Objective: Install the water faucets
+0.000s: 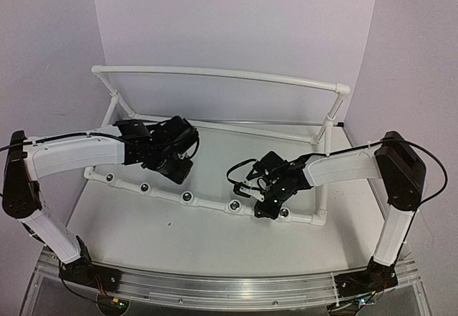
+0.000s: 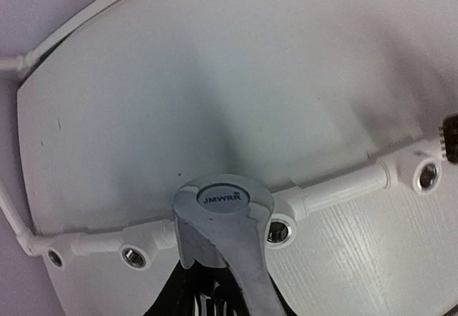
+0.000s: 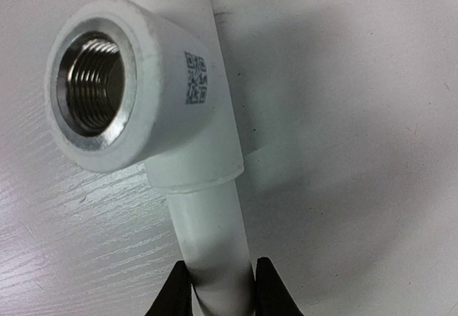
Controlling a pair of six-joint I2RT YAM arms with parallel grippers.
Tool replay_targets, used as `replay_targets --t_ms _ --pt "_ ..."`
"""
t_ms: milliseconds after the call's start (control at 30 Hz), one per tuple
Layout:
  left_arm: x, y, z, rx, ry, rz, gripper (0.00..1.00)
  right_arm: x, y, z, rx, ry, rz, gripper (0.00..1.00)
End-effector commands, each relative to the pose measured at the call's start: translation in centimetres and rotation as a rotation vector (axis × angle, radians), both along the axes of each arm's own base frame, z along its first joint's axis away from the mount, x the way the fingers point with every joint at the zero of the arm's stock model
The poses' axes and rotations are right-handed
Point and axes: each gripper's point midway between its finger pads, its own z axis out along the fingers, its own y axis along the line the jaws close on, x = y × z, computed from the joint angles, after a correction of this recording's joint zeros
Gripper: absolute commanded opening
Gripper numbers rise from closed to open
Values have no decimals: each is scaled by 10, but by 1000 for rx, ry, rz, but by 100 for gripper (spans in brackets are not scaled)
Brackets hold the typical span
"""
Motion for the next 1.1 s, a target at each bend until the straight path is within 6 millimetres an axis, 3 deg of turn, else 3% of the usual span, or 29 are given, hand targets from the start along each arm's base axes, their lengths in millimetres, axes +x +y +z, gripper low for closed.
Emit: replay_targets --t_ms 0,267,400,600,767,1067 --pt "4 29 11 -283 -34 518 0 3 2 -8 6 44 -96 0" --pt "-14 15 -1 -679 131 860 0 3 3 -6 13 47 -101 0" --pt "-21 19 -9 -734 175 1011 0 3 3 -5 16 46 -103 0" --pt "-29 5 -30 -876 277 1151 0 2 5 0 30 51 -107 0" --pt "-27 6 -43 -877 264 1261 0 2 5 0 32 51 -108 0" --pt "-25 -5 -63 -885 298 1309 0 2 5 1 33 51 -106 0"
